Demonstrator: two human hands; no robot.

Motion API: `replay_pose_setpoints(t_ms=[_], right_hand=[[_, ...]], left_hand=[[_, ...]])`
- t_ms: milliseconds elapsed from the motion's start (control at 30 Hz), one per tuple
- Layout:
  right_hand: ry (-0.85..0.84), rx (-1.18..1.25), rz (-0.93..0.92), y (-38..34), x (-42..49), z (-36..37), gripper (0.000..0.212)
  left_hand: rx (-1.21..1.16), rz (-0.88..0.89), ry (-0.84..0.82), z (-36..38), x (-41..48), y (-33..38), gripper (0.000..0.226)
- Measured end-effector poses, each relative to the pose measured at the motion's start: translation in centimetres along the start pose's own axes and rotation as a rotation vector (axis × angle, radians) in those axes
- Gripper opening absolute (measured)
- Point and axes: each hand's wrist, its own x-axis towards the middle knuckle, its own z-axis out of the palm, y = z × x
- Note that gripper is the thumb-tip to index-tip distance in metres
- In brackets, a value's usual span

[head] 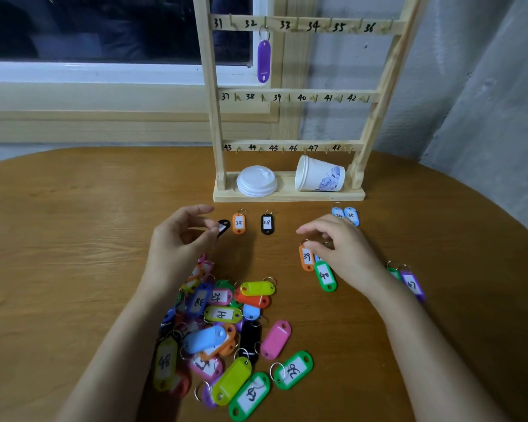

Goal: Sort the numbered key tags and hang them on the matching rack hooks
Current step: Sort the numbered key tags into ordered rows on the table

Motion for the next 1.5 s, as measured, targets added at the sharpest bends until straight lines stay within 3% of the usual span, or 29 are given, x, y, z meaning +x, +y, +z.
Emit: replay_pose_setpoints(t_ms=[133, 400, 600, 733, 867, 1067, 1167, 1333, 1500], right_hand=[[0.141, 0.218, -0.005, -1.5, -0.7, 0.8, 0.022], [0.097, 0.487, 0.014, -4.4, -1.6, 2.9, 0.017], [0.054, 0.520, 0.014, -4.6, -1.9, 2.9, 0.028], [0.000, 0.526, -0.014, -4.8, -2.0, 3.2, 0.025], [-0.005, 0.515, -0.008, -4.9, -2.1, 3.3, 0.019], [-0.054, 0.469, 0.007, -5.0, -2.2, 3.4, 0.018], [0.028, 0.516, 0.069, -4.8, -2.1, 3.2, 0.017], [0.142, 0.754, 0.252, -4.4, -1.9, 2.4, 0.013], [0.154, 0.776, 0.292, -4.4, -1.9, 2.3, 0.013]], left_hand=[[0.008, -0.018, -0.009, 0.2, -0.1, 0.3, 0.043], [-0.069, -0.054, -0.144, 1.3, -0.7, 0.8, 0.026], [-0.009, -0.048, -0.234, 1.3, -1.2, 1.0, 0.011], [0.086, -0.024, -0.272, 1.4, -1.4, 1.1, 0.016], [0.007, -0.043, -0.313, 1.6, -1.4, 1.1, 0.029], [-0.021, 0.003, -0.268, 1.8, -1.3, 1.1, 0.037], [-0.023, -0.006, -0.194, 1.7, -1.1, 0.8, 0.037], [0.142, 0.008, -0.196, 1.3, -0.8, 0.5, 0.024], [0.388, 0.074, -0.349, 1.5, -1.0, 0.3, 0.022]])
